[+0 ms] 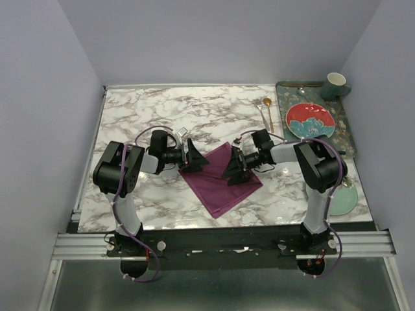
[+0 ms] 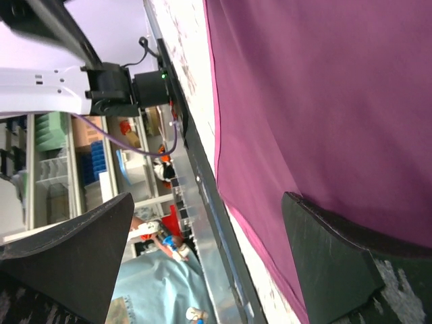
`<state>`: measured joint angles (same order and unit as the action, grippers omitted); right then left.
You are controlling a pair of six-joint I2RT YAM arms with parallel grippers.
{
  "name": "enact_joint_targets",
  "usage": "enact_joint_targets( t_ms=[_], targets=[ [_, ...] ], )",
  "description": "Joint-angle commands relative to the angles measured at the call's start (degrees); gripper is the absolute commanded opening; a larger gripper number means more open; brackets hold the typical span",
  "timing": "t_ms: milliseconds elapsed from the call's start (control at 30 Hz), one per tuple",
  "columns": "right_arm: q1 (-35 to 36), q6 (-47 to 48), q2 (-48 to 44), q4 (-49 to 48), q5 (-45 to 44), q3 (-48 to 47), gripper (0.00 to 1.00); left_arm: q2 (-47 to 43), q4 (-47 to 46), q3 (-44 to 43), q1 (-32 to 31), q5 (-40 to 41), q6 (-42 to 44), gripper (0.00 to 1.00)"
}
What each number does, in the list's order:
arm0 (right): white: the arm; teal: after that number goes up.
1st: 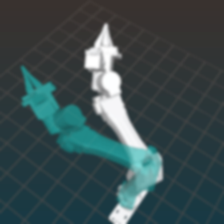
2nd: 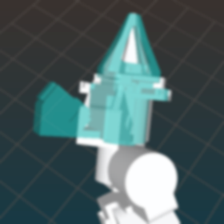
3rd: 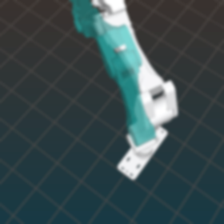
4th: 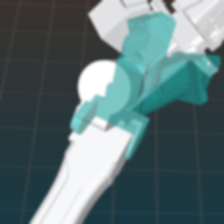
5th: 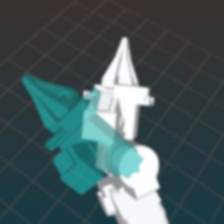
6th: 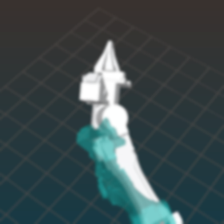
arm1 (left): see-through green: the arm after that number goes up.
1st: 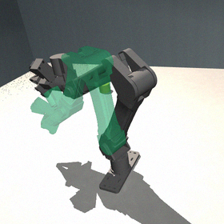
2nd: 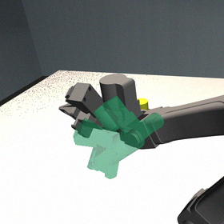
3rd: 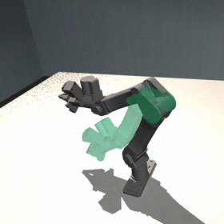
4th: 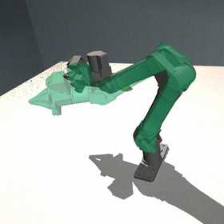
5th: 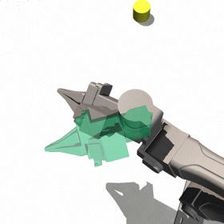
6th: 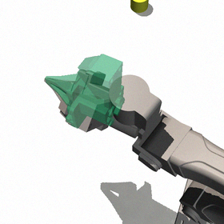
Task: Fold the napkin into a case and place the utensils inside
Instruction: Smooth out the upper triangle-folded napkin at the center of the board.
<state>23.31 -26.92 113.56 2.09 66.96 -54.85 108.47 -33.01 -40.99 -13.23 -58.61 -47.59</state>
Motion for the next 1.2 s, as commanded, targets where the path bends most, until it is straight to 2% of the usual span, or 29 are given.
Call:
enact_joint_targets(
  t_ms=[0, 133, 367, 533, 600, 633, 700, 833, 933, 1167],
  targets=[
    [-3.6, 10.0, 0.5, 11.5, -5.0, 4.0, 1.0, 1.9, 7.9, 2.1, 0.8, 7.5, 5.1, 0.99],
    [-6.9, 13.6, 0.0, 15.2, -4.4, 4.1, 1.0, 2.2, 8.1, 2.0, 0.8, 7.1, 5.1, 0.99],
    [-8.1, 15.4, -1.2, 19.0, -4.2, 3.3, 1.0, 2.0, 8.8, 0.9, 0.8, 6.8, 5.8, 0.99],
    [-8.1, 14.5, -6.8, 20.4, -1.7, 2.6, 0.99, -3.2, 8.0, -0.5, -1.6, 1.7, 6.5, 0.99],
    [-8.1, 13.9, -10.9, 21.5, -2.0, 2.6, 0.95, -6.3, 7.9, -0.8, -4.2, 0.3, 5.8, 0.99],
    [-8.1, 13.6, -11.9, 22.1, -2.8, 2.7, 0.88, -7.4, 7.9, -1.0, -5.0, 0.2, 4.6, 0.99],
    [-8.4, 13.8, -14.3, 23.6, -3.8, 2.8, 0.82, -9.5, 7.3, -0.8, -6.8, 1.2, 3.6, 0.99],
    [-9.0, 15.5, -14.1, 26.2, -8.5, 2.0, 0.62, -9.5, 3.4, -0.8, -11.0, 3.1, -1.7, 0.99],
    [-9.0, 17.1, -10.8, 28.4, -12.7, 0.7, 0.55, -7.5, 1.0, -1.7, -13.3, 3.9, -4.6, 0.99],
    [-9.0, 17.6, -5.6, 29.5, -16.9, -1.1, 0.52, -1.5, -2.2, -5.4, -18.2, 5.1, -7.8, 0.99]
  ],
)
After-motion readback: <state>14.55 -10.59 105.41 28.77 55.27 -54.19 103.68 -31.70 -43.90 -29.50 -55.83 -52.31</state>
